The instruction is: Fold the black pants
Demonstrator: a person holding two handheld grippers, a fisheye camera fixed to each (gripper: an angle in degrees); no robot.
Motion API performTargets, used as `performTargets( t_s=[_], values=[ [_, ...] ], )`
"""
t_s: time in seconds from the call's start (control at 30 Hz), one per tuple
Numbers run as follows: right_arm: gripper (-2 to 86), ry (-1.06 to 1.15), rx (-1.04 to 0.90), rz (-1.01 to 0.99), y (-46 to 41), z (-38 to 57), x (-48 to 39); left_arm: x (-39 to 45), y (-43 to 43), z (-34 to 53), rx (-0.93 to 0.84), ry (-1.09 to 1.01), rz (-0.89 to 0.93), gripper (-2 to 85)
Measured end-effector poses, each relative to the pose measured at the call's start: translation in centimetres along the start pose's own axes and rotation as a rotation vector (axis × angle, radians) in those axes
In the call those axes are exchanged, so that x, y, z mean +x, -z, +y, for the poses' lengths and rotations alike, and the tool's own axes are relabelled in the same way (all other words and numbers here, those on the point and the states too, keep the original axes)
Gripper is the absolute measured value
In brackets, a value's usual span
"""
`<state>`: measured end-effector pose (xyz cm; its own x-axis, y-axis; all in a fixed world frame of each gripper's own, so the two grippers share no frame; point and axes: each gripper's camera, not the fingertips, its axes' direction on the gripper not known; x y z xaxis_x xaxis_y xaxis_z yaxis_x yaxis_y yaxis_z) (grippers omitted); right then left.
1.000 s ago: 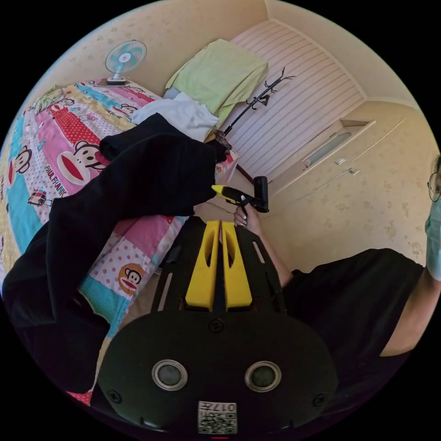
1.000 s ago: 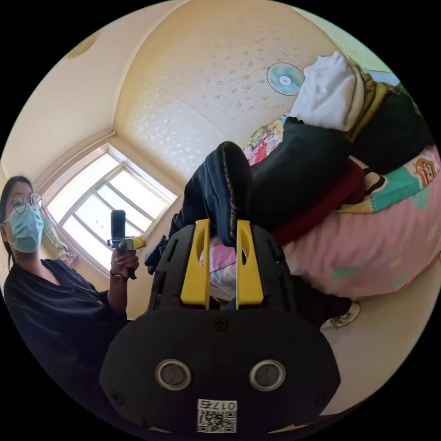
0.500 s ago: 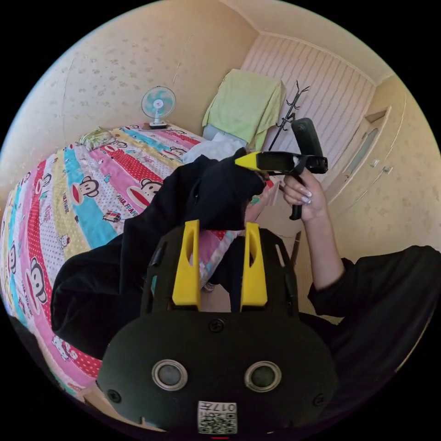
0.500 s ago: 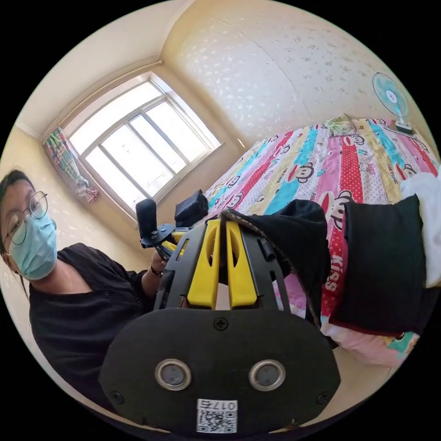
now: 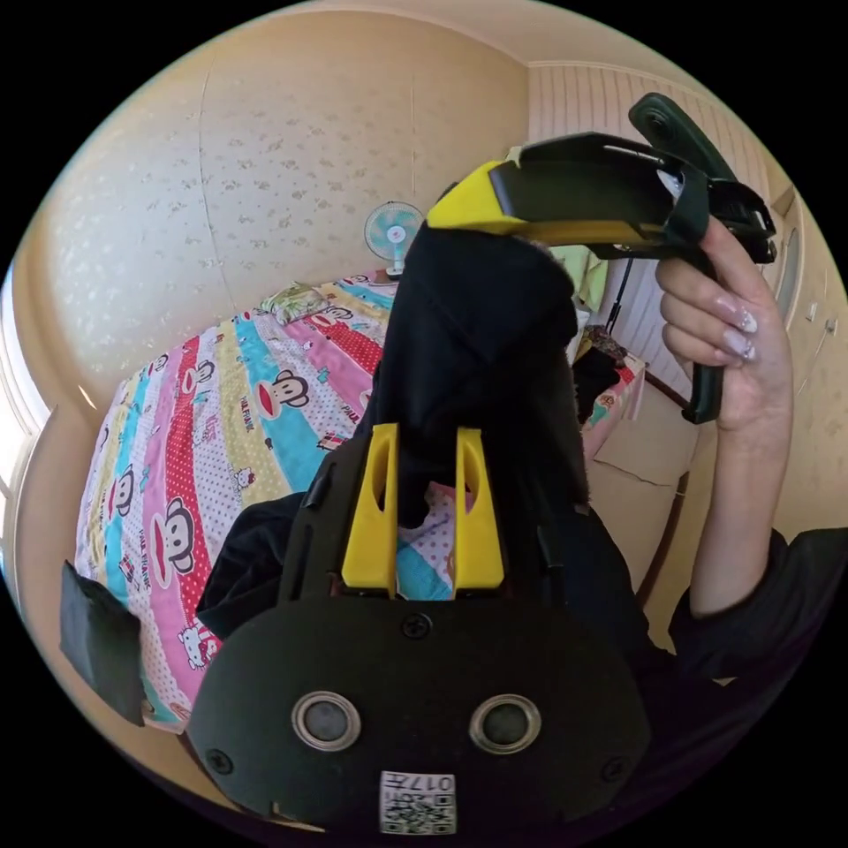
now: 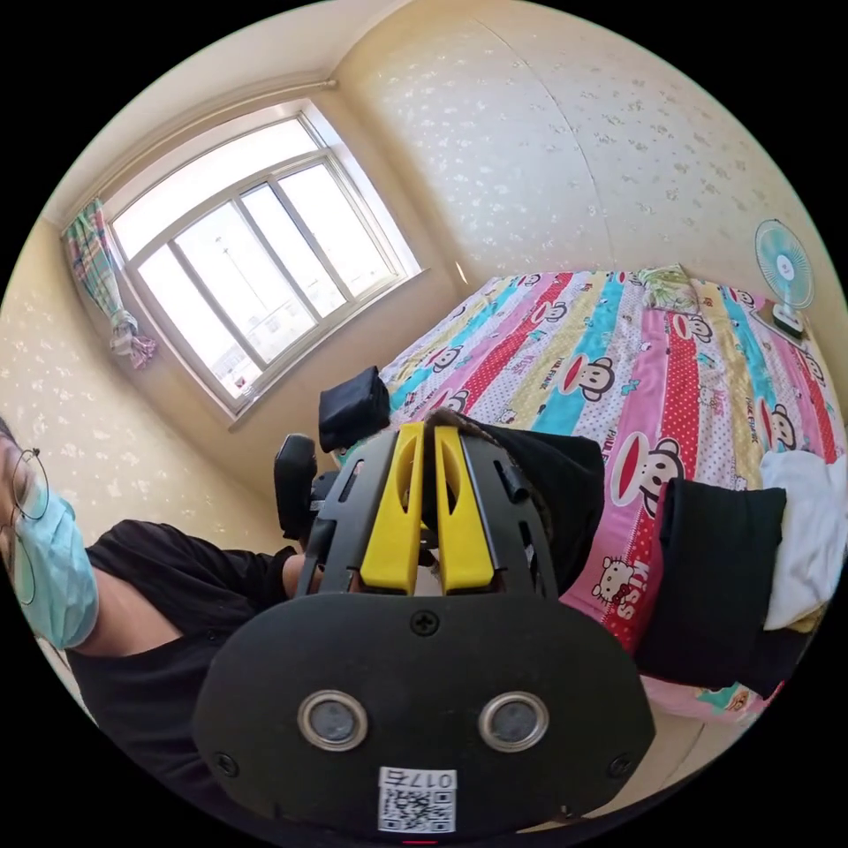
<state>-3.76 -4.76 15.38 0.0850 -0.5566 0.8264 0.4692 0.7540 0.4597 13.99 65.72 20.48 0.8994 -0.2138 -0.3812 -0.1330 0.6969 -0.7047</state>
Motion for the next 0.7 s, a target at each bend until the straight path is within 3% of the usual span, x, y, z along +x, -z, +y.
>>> performTargets(
  t_s=[0.13, 0.37, 0.53, 0.7],
  values=[
    [1.7, -0.021, 0.016, -0.050, 1.4, 0.1, 1.0, 1.3, 2.5, 1.7, 0.078, 0.041, -0.009, 10.4],
    [1.9, -0.054, 0.022, -0.181, 0.7, 0.2, 3.4, 4.1, 3.0, -0.1, -0.019, 0.030, -0.106, 14.0],
    [2.0, -0.031, 0.003, -0.175, 0.0, -0.3, 2.6, 4.7, 2.8, -1.4, -0.050, 0.055, -0.014, 16.0],
    [2.2, -0.006, -0.003, -0.036, 1.0, 0.3, 2.8, 3.3, 4.6, -1.7, -0.006, 0.123, 0.060, 7.9]
  ],
)
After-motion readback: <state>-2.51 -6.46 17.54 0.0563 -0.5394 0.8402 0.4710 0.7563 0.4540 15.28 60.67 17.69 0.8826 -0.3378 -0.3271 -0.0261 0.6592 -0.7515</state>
